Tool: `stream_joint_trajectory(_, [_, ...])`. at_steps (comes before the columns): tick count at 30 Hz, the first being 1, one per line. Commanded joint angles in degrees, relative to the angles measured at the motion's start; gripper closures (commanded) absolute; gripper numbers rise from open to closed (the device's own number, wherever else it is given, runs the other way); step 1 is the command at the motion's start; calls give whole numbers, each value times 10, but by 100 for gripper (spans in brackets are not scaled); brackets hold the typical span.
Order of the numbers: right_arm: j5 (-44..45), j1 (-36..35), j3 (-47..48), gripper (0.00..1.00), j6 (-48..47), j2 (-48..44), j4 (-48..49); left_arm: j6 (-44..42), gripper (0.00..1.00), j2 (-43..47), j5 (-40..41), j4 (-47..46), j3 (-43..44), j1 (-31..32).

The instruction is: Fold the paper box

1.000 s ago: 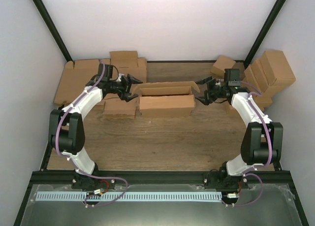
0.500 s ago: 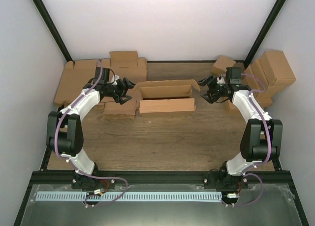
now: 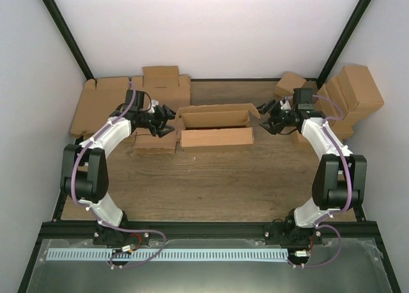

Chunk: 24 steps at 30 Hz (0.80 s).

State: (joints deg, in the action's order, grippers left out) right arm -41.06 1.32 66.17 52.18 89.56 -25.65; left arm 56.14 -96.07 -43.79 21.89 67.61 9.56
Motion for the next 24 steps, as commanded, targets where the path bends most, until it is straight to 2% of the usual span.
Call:
stream_joint_trajectory(1, [-25, -3, -15, 29, -25, -20, -13, -11, 35, 13, -29, -14, -10, 16])
stream_joint_trajectory(9, [-10, -37, -57, 31, -70, -62, -66, -39, 49, 32, -30, 14, -38, 38])
stream_joint_trajectory(14, [9, -43, -142, 34, -74, -121, -75, -59, 58, 75, -14, 37, -96, 53])
stream_joint_trajectory(21, [65, -46, -217, 35, -71, -202, -84, -80, 59, 142, 30, 64, -171, 66])
stream_joint_trajectory(24, [82, -46, -227, 34, -68, -223, -85, -97, 54, 167, 64, 92, -182, 66])
